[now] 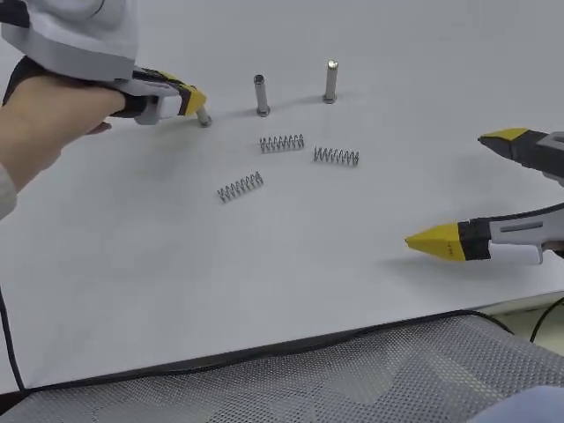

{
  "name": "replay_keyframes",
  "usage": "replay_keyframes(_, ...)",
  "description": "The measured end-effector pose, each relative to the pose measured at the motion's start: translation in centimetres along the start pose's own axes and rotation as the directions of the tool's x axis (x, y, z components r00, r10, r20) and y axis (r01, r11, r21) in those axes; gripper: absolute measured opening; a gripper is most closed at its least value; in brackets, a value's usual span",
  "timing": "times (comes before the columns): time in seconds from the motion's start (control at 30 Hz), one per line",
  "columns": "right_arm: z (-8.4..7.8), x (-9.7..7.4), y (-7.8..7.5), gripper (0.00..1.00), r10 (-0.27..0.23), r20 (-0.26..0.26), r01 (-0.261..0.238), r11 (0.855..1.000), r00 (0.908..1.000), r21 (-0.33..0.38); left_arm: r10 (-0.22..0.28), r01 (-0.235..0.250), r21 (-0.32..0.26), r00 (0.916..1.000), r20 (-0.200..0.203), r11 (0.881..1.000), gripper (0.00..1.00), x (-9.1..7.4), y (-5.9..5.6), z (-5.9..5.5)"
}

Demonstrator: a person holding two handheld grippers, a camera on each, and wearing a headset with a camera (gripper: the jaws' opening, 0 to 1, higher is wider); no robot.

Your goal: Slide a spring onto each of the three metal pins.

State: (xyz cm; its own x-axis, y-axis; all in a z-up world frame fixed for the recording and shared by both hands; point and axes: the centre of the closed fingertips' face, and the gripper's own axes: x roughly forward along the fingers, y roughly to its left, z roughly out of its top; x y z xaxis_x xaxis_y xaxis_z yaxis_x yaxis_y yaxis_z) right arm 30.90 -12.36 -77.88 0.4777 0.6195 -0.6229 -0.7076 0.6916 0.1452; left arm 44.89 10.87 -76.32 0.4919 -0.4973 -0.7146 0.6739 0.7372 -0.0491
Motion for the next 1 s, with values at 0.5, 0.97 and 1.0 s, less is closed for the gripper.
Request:
replay_keyframes(0.5,-0.1,0.06,-0.06,0.99,0.002,-0.005,-0.002,1.0,1.0,-0.004,-0.009,0.009,0.008,0.9999,0.013,1.0,0.08,-0.23,-0.5,0.18)
replay_keyframes(0.97,0.12,0.05,-0.11,0.99,0.0,-0.001,0.0,1.0,1.0,-0.006,0.003,-0.004,0.068,0.9998,0.018,0.998,0.51,-0.29,-0.48,-0.29)
replay_keyframes(1.0,0.13,0.05,-0.1,0.99,0.0,0.0,0.0,1.0,1.0,-0.006,0.006,-0.007,0.069,0.9998,0.018,0.998,0.56,-0.29,-0.43,-0.35)
